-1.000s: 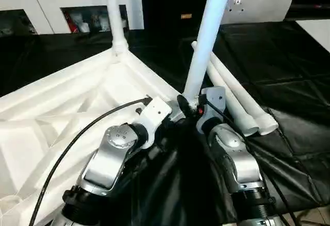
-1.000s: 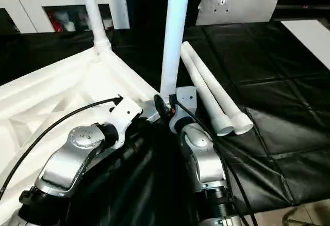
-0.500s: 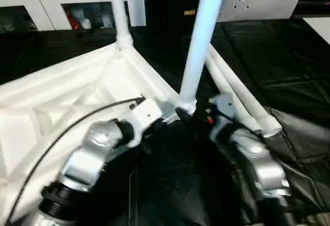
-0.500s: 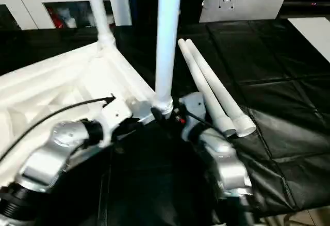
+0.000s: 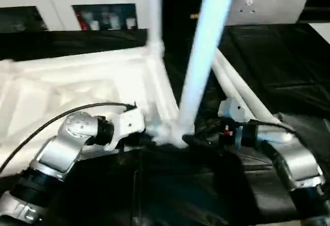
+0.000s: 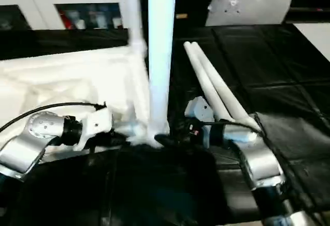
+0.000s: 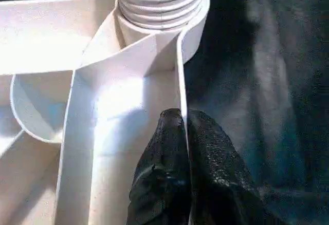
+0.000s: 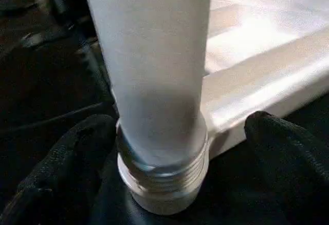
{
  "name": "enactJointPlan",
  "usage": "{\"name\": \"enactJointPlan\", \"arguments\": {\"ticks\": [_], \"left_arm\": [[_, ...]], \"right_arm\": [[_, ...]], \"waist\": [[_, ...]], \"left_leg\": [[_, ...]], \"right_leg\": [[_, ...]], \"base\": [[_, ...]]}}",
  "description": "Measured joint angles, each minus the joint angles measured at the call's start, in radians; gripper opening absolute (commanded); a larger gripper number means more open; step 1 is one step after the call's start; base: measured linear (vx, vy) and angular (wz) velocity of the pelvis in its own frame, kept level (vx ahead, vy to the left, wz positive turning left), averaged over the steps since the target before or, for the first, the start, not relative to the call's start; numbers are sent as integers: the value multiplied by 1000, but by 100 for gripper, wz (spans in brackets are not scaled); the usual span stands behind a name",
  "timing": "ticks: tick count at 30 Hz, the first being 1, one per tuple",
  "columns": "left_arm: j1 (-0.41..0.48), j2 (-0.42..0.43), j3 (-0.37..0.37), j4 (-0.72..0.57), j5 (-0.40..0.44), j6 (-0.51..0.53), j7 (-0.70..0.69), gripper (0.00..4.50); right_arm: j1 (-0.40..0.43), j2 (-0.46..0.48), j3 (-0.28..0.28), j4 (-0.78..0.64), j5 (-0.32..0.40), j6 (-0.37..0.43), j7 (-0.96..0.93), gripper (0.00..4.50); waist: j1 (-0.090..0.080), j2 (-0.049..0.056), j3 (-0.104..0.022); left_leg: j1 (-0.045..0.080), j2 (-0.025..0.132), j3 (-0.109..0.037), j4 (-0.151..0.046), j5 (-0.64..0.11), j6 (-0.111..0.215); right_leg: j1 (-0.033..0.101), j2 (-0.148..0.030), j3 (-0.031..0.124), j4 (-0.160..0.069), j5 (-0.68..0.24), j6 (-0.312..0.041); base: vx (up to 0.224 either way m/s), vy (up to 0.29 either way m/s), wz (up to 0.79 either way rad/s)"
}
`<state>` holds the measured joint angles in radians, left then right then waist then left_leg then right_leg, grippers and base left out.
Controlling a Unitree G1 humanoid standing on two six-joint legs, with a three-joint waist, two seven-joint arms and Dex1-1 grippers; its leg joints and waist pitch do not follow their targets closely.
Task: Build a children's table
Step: Rotate leg to tighten
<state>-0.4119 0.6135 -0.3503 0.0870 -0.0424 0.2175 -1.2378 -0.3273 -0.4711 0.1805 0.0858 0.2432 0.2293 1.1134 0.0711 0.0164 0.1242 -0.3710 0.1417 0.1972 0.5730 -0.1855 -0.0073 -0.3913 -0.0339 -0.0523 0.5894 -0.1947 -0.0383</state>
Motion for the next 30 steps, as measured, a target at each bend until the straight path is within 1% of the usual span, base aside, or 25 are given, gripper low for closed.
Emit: {"name": "enactJointPlan", "arguments": {"ticks": [2,4,6,9,11,14,15,17,18,22,23,27,30], "left_arm": [[-14,8,-8,24,-1,-26,-27,0],[-34,14,-19,54,1,-52,-51,0],[-39,15,-22,69,2,-69,-71,0],[-55,15,-34,94,3,-92,-93,0],[-62,14,-39,102,5,-101,-99,0],[-68,13,-42,115,5,-117,-110,0],[-70,13,-44,117,5,-121,-113,0],[-71,13,-45,121,5,-130,-114,0],[-71,13,-46,124,5,-136,-116,0],[-72,13,-46,132,5,-147,-127,0],[-72,13,-46,134,5,-151,-129,0],[-73,11,-47,140,4,-156,-131,0],[-70,2,-45,144,-2,-147,-134,0]], "right_arm": [[-8,-17,20,15,0,-2,47,448],[-28,-25,47,39,0,-7,107,414],[-30,-25,61,49,0,-17,137,414],[-52,-18,73,76,-1,-25,161,374],[-67,-9,78,86,-2,-27,161,366],[-82,10,89,102,-1,-41,165,325],[-90,15,92,114,-1,-44,169,325],[-96,15,92,119,-2,-44,173,311],[-96,15,92,119,-2,-45,177,288],[-97,15,93,121,-1,-45,188,274],[-97,15,93,121,-1,-45,190,258],[-93,16,93,120,1,-43,195,249],[-62,19,83,99,12,-25,188,247]], "waist": [[5,0,0],[8,0,0],[13,0,0],[17,0,0],[18,0,0],[19,-2,-1],[20,-2,-1],[21,-2,-1],[21,-2,-1],[21,-3,-2],[21,-3,-2],[20,-2,-2],[23,-1,-4]], "left_leg": [[0,0,0,3,0,0],[0,1,0,6,0,0],[1,2,0,7,0,0],[4,3,0,9,-1,-1],[4,3,0,10,-1,-2],[3,3,0,10,-1,-2],[3,2,0,10,0,0],[3,2,0,10,0,0],[3,2,0,10,0,0],[3,3,0,10,0,0],[3,3,0,10,0,0],[3,3,0,11,-1,-1],[3,3,0,10,-1,-1]], "right_leg": [[-1,0,0,4,0,0],[-1,0,0,7,0,0],[1,0,-1,8,0,0],[4,0,-1,8,0,0],[5,-1,-2,8,0,-1],[5,-1,-3,8,0,-1],[5,-2,-3,8,0,-1],[5,-3,-5,8,0,-1],[5,-4,-6,8,0,0],[7,-6,-9,8,0,0],[7,-6,-9,8,0,0],[8,-7,-11,8,0,0],[9,-8,-11,7,-1,1]], "base": [[0,0,0],[0,0,0],[0,0,0],[0,0,0],[0,0,0],[0,0,0],[0,0,0],[0,0,0],[0,0,0],[0,0,0],[0,0,0],[0,0,0],[0,0,0]]}}
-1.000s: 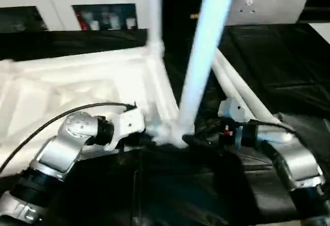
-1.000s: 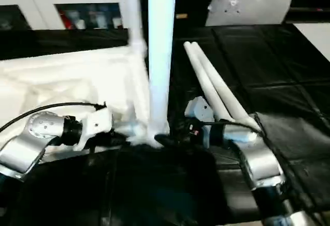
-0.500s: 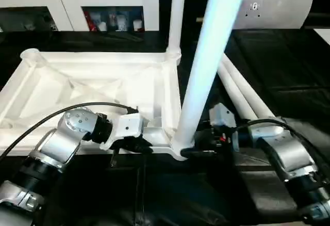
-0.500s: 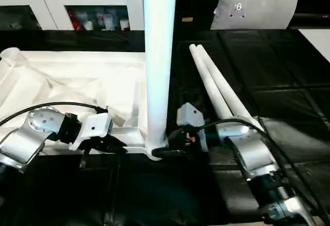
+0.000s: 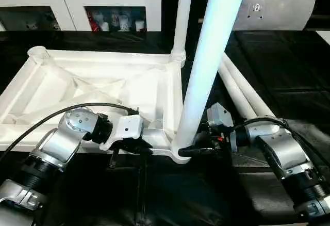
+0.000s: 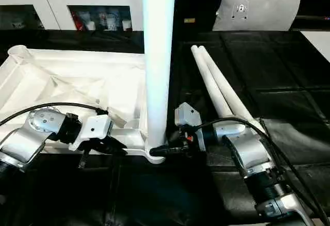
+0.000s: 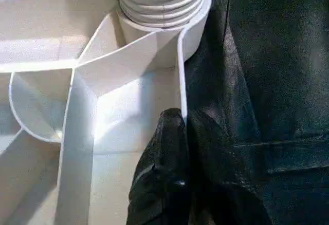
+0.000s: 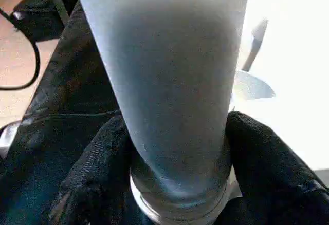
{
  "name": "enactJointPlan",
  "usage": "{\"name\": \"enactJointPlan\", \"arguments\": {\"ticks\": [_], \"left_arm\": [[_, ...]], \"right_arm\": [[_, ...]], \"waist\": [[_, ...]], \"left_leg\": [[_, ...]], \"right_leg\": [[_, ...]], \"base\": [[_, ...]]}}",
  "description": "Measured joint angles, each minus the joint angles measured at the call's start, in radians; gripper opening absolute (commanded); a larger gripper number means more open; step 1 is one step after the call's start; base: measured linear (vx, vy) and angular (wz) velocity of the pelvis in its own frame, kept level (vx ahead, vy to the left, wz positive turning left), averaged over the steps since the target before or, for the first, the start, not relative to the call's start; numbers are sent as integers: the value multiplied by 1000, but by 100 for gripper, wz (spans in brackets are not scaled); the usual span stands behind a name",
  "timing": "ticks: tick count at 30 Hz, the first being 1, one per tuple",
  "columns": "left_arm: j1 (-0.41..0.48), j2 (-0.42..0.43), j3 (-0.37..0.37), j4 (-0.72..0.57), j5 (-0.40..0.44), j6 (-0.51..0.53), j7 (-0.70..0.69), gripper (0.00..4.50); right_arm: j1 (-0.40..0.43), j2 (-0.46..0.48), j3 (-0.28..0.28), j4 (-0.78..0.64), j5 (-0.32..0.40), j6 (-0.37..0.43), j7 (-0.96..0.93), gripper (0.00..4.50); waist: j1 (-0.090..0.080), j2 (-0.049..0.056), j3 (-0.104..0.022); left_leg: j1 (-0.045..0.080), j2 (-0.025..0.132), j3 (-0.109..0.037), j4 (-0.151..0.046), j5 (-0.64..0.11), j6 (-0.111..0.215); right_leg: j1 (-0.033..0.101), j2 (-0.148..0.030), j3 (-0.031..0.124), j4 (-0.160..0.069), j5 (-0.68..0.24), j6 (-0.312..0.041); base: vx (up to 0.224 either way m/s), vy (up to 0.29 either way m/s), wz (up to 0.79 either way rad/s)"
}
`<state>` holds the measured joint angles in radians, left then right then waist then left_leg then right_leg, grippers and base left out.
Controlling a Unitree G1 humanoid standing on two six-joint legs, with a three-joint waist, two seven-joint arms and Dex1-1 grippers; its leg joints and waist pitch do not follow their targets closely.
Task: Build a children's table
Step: Rotate leg to tighten
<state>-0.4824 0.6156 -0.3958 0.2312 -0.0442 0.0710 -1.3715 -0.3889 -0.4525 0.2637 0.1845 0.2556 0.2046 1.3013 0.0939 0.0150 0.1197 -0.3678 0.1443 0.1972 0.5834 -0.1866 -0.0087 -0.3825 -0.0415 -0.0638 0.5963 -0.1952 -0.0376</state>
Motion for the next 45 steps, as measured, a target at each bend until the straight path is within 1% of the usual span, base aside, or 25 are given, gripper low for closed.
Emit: {"name": "enactJointPlan", "arguments": {"ticks": [3,7,9,11,13,15,16,17,18,19,20,21,22,23,24,26,27,29,31,33,38,39,41,43,45], "left_arm": [[1,-9,7,-1,-1,31,3,0],[17,-53,37,-13,-2,136,64,0],[22,-78,53,-17,0,195,109,0],[26,-114,77,-17,9,261,190,0],[27,-175,104,-23,21,338,289,0],[27,-233,122,-41,22,412,377,0],[27,-258,131,-48,22,439,414,0],[27,-288,139,-53,25,469,452,0],[27,-329,152,-67,40,504,509,0],[27,-352,164,-75,46,527,546,0],[26,-372,168,-82,55,547,580,0],[25,-409,181,-90,64,576,626,0],[23,-428,184,-99,70,590,654,0],[20,-442,184,-104,72,603,674,0],[21,-452,179,-120,81,618,695,0],[21,-445,170,-139,92,624,705,0],[21,-434,160,-148,95,624,705,0],[21,-420,147,-162,104,624,705,0],[21,-397,140,-175,110,623,702,0],[21,-381,137,-183,111,622,698,0],[52,-281,115,-212,96,523,606,0],[57,-261,116,-212,93,493,585,0],[58,-234,115,-213,86,454,553,0],[59,-195,113,-211,77,415,505,0],[59,-155,109,-203,66,380,454,0]], "right_arm": [[30,17,-21,-30,25,49,-29,245],[100,53,-69,-78,39,101,-137,240],[122,86,-88,-83,26,102,-214,240],[124,150,-117,-64,-1,104,-331,240],[112,229,-159,-38,-28,119,-484,239],[93,283,-186,-23,-50,133,-610,239],[82,307,-198,-17,-61,141,-659,238],[78,330,-210,-15,-71,146,-708,238],[68,360,-223,-13,-87,154,-775,238],[53,385,-227,-9,-100,161,-826,238],[41,410,-234,-2,-109,167,-874,238],[23,452,-251,11,-123,175,-946,238],[8,474,-260,17,-133,177,-988,238],[2,493,-269,19,-140,177,-1022,238],[-6,516,-281,24,-141,179,-1055,238],[-16,537,-287,27,-143,177,-1080,238],[-16,541,-287,28,-143,173,-1080,273],[-14,546,-284,32,-148,152,-1080,308],[-13,558,-272,32,-144,134,-1075,317],[-12,555,-267,32,-143,125,-1068,347],[42,458,-218,2,-126,65,-893,380],[56,440,-216,-4,-118,62,-854,398],[73,402,-214,-16,-96,47,-792,403],[88,337,-205,-28,-78,27,-699,434],[105,254,-191,-45,-58,10,-593,439]], "waist": [[1,1,-1],[4,5,-9],[-2,7,-10],[-12,6,-8],[-42,10,0],[-71,25,9],[-74,26,12],[-78,22,12],[-72,-5,6],[-70,-10,6],[-65,-11,9],[-60,-3,12],[-58,14,11],[-63,15,11],[-72,11,10],[-81,8,10],[-85,8,10],[-86,6,10],[-86,6,10],[-85,6,10],[-80,6,10],[-77,6,10],[-69,7,9],[-59,7,9],[-55,6,9]], "left_leg": [[0,0,0,0,-1,-2],[4,0,0,0,-1,-3],[13,0,0,0,-1,-3],[23,0,0,1,-2,-3],[28,-1,-3,1,-2,-3],[27,1,-22,-2,-3,-4],[18,0,-25,-8,-3,-4],[13,-2,-24,-9,-3,-5],[20,-14,-6,-11,-2,-5],[18,-23,-9,-11,-5,-9],[16,-28,-17,7,-14,-19],[16,-27,-59,28,-18,-15],[3,-22,-71,27,-5,-19],[-2,-21,-76,25,-3,-19],[-2,-15,-76,17,-3,-19],[-8,-13,-73,15,-3,-19],[-8,-14,-69,16,-3,-19],[-7,-14,-65,15,-3,-19],[-9,-13,-62,11,-3,-19],[-8,-11,-58,8,-3,-19],[-12,-7,-51,3,-3,-20],[-14,-6,-51,2,-3,-20],[-19,-4,-50,2,-1,-17],[-22,-4,-49,3,0,-14],[-23,-4,-48,4,-2,-11]], "right_leg": [[0,0,0,0,0,0],[5,-2,-1,0,-1,1],[12,-3,-1,-1,-5,8],[13,-5,-4,-3,-7,10],[21,-18,-27,-13,-9,15],[37,-21,-58,-38,-22,16],[38,-22,-60,-17,-43,5],[38,-26,-52,12,-68,-16],[26,-44,-27,33,-72,-6],[10,-48,-21,36,-62,9],[7,-52,-22,33,-59,17],[10,-52,-37,34,-58,19],[12,-51,-52,34,-56,20],[12,-48,-57,27,-56,19],[9,-38,-53,11,-53,14],[8,-34,-52,-4,-24,-4],[7,-35,-48,-6,-10,-4],[4,-35,-43,-6,-5,1],[0,-35,-42,-5,-4,4],[-2,-35,-41,-4,0,9],[-6,-34,-40,-2,6,4],[-8,-33,-40,-1,5,5],[-18,-32,-40,1,5,5],[-22,-32,-40,4,4,3],[-22,-32,-40,4,4,3]], "base": [[0,0,0],[0,0,0],[0,0,0],[-75,9,-3],[-80,39,-15],[-63,66,-20],[-111,63,-13],[-111,63,-13],[-63,-1,3],[0,0,0],[0,0,0],[15,-10,-36],[48,41,-36],[48,41,-36],[0,0,0],[0,0,0],[0,0,0],[0,0,0],[0,0,0],[0,0,0],[0,0,0],[0,0,0],[57,-22,0],[29,-7,-1],[0,0,0]]}}
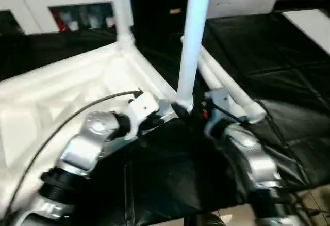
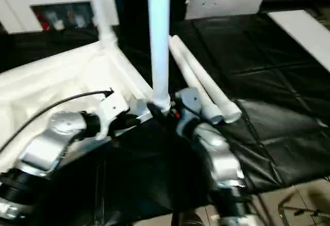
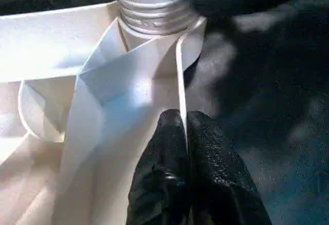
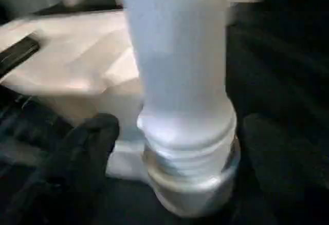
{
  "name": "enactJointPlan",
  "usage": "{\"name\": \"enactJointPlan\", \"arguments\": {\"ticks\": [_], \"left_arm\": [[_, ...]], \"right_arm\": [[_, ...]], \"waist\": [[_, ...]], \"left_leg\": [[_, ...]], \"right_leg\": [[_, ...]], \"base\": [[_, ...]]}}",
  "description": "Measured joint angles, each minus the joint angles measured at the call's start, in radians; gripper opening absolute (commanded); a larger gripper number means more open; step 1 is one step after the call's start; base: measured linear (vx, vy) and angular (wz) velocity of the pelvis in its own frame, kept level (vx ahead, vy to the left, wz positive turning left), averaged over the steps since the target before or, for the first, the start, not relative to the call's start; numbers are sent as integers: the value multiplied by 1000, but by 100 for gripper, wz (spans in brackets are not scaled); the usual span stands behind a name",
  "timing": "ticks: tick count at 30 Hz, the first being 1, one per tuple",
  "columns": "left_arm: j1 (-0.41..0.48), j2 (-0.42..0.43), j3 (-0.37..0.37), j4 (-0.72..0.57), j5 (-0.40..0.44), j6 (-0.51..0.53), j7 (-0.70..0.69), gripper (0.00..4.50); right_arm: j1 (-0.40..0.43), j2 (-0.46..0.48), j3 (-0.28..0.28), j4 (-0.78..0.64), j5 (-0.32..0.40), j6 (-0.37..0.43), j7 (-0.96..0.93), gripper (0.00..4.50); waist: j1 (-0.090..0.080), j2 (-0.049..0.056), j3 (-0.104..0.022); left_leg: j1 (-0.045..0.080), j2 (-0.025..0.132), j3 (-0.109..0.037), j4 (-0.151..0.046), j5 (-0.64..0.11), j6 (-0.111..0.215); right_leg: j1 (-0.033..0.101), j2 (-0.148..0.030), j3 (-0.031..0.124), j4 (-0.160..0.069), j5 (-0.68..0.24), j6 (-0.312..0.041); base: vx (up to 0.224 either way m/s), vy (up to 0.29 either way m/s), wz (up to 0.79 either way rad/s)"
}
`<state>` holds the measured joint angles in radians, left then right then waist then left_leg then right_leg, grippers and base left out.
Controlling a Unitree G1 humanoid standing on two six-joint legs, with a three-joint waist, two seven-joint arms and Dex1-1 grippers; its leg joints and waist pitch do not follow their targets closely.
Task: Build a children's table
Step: Rotate leg to tighten
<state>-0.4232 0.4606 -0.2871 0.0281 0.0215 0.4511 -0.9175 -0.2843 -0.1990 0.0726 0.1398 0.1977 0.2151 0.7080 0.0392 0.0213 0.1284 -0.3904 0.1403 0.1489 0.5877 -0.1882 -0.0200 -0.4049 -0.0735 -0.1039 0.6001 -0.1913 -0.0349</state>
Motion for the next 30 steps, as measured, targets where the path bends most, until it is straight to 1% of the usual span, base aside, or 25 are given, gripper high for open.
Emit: {"name": "enactJointPlan", "arguments": {"ticks": [3,6,10,12,15,18,21,22,23,24,26,27,30], "left_arm": [[-1,48,-7,27,-18,-57,-80,0],[-2,90,-23,46,-25,-109,-150,0],[-16,131,-41,83,-43,-177,-256,0],[-29,148,-59,100,-47,-211,-305,0],[-46,160,-76,116,-47,-245,-348,0],[-62,161,-86,140,-46,-276,-375,0],[-70,161,-91,151,-45,-289,-385,0],[-76,160,-95,162,-44,-299,-386,0],[-80,159,-99,167,-44,-304,-386,0],[-85,157,-103,173,-44,-310,-387,0],[-88,155,-105,181,-44,-319,-389,0],[-91,154,-105,188,-44,-326,-393,0],[-96,151,-106,196,-40,-336,-402,0]], "right_arm": [[4,-99,6,-3,16,-12,143,445],[2,-139,9,-5,45,-9,236,445],[-40,-217,43,2,49,-12,370,445],[-71,-239,73,27,42,-37,416,445],[-94,-247,105,55,31,-61,468,445],[-117,-255,139,72,23,-67,527,445],[-130,-255,153,82,22,-69,549,445],[-144,-253,162,99,22,-73,561,428],[-149,-253,166,107,22,-74,566,428],[-154,-252,171,116,22,-76,568,418],[-165,-243,174,139,22,-86,571,391],[-177,-237,175,157,18,-94,577,391],[-190,-230,180,172,6,-105,586,360]], "waist": [[-1,0,0],[0,0,0],[10,0,0],[17,-2,-1],[26,-2,-1],[31,-2,-2],[35,-2,-2],[38,-2,-2],[40,-2,-2],[44,-2,-2],[47,-2,-2],[47,-2,-2],[50,-2,-2]], "left_leg": [[1,0,2,3,0,1],[6,1,3,4,0,0],[7,6,11,5,-1,-7],[8,9,18,5,-1,-7],[8,11,22,6,0,-6],[7,11,24,6,2,0],[7,11,24,6,2,0],[7,11,24,6,3,0],[7,11,24,6,3,0],[7,11,24,6,3,0],[8,12,24,6,3,0],[7,12,25,7,3,0],[7,12,25,8,3,0]], "right_leg": [[1,-1,1,1,0,0],[5,-1,1,1,2,-2],[6,-1,3,2,4,-4],[6,-1,4,2,4,-4],[6,-2,4,2,4,-4],[5,-2,4,2,4,-4],[5,-2,5,2,4,-4],[5,-2,5,2,4,-4],[5,-2,4,3,4,-4],[5,-2,5,3,4,-4],[5,-2,5,4,4,-4],[4,-2,5,5,4,-4],[4,-2,5,6,4,-5]], "base": [[0,0,0],[0,0,0],[0,0,0],[0,0,0],[0,0,0],[0,0,0],[0,0,0],[0,0,0],[0,0,0],[0,0,0],[0,0,0],[0,0,0],[0,0,0]]}}
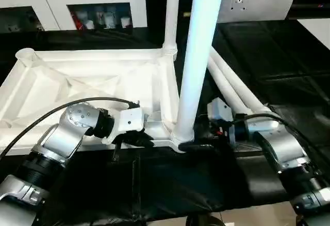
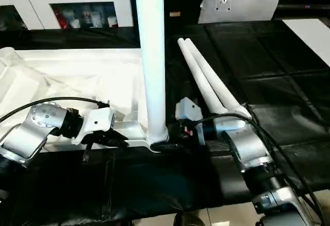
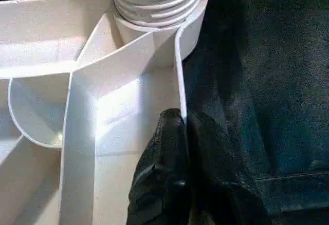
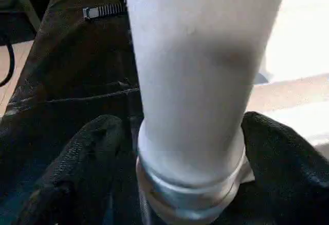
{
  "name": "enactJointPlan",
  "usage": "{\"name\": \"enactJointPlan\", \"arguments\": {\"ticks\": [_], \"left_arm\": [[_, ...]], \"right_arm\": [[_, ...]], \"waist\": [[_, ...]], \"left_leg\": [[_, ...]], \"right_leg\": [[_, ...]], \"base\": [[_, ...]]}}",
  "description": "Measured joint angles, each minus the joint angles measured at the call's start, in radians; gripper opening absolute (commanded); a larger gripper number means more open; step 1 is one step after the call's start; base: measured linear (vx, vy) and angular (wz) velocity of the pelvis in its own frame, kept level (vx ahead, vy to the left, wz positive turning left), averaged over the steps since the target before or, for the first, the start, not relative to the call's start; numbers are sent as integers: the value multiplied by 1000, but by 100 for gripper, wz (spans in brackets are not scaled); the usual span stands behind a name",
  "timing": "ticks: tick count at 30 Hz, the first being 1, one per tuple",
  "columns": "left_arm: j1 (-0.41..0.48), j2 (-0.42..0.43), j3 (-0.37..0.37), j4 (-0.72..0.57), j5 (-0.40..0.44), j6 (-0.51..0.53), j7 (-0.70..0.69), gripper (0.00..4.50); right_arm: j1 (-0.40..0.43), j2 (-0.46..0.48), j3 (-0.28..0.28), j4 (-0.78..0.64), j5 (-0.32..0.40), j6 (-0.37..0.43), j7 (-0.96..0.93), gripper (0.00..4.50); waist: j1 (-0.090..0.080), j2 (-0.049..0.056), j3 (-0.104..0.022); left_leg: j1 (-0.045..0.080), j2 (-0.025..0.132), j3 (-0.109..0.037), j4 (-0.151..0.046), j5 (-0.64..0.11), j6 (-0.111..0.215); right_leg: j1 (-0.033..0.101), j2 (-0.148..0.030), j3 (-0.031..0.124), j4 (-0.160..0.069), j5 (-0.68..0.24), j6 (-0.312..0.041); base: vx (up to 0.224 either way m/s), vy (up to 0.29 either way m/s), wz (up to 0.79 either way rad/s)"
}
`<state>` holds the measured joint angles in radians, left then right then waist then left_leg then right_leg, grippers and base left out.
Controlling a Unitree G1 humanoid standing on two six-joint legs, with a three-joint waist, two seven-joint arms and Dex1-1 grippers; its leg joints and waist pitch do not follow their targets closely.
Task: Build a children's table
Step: Rotate leg to tighten
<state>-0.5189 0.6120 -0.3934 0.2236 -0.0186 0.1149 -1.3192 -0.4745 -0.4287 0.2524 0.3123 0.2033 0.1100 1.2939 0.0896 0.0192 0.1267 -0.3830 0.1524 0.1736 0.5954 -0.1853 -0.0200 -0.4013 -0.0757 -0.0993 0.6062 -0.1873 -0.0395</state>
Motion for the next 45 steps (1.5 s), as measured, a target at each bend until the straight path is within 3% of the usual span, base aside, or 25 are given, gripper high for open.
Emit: {"name": "enactJointPlan", "arguments": {"ticks": [12,19,22,24,26,31,35,39,42,45], "left_arm": [[-7,0,1,20,-1,-10,-19,0],[24,-41,43,-20,-26,137,33,0],[55,-73,73,-61,-24,229,99,0],[79,-119,107,-95,-11,324,193,0],[85,-179,127,-115,4,402,283,0],[89,-367,182,-137,28,547,540,0],[79,-474,206,-137,72,594,711,0],[78,-505,199,-152,89,619,766,0],[78,-489,184,-163,96,615,766,0],[76,-443,178,-164,103,577,763,0]], "right_arm": [[-7,6,2,21,3,-2,8,270],[95,42,-49,-77,39,97,-94,265],[151,83,-79,-114,35,113,-197,265],[178,154,-113,-127,8,131,-341,265],[177,213,-140,-130,-21,162,-476,265],[122,385,-219,-84,-83,218,-814,265],[38,507,-259,-1,-127,218,-1045,265],[12,538,-267,27,-140,208,-1121,265],[16,542,-266,25,-151,190,-1118,334],[40,552,-242,11,-148,160,-1078,347]], "waist": [[0,1,0],[3,4,-3],[-1,4,-3],[-11,3,-2],[-32,3,-2],[-80,2,0],[-104,4,3],[-110,3,3],[-108,3,4],[-110,2,3]], "left_leg": [[0,0,1,2,-3,-5],[2,0,2,2,-3,-5],[12,1,4,2,-3,-5],[23,0,4,2,-3,-6],[27,0,4,-1,-4,-6],[22,0,1,-9,-4,-6],[15,0,1,-9,-4,-6],[14,0,1,-10,-4,-6],[12,0,1,-11,-4,-6],[12,0,2,-10,-4,-6]], "right_leg": [[0,0,0,2,0,0],[2,-1,1,2,0,0],[10,-1,4,2,-3,5],[18,-1,4,0,-9,14],[22,-1,3,-7,-10,16],[22,-1,-6,-38,-10,16],[18,-2,-10,-51,-10,16],[19,-2,-10,-59,-10,16],[16,-2,-9,-59,-9,15],[13,-2,-7,-56,4,4]], "base": [[0,0,0],[0,0,0],[0,0,0],[0,0,0],[0,0,0],[-10,7,-3],[0,0,0],[0,0,0],[0,0,0],[0,0,0]]}}
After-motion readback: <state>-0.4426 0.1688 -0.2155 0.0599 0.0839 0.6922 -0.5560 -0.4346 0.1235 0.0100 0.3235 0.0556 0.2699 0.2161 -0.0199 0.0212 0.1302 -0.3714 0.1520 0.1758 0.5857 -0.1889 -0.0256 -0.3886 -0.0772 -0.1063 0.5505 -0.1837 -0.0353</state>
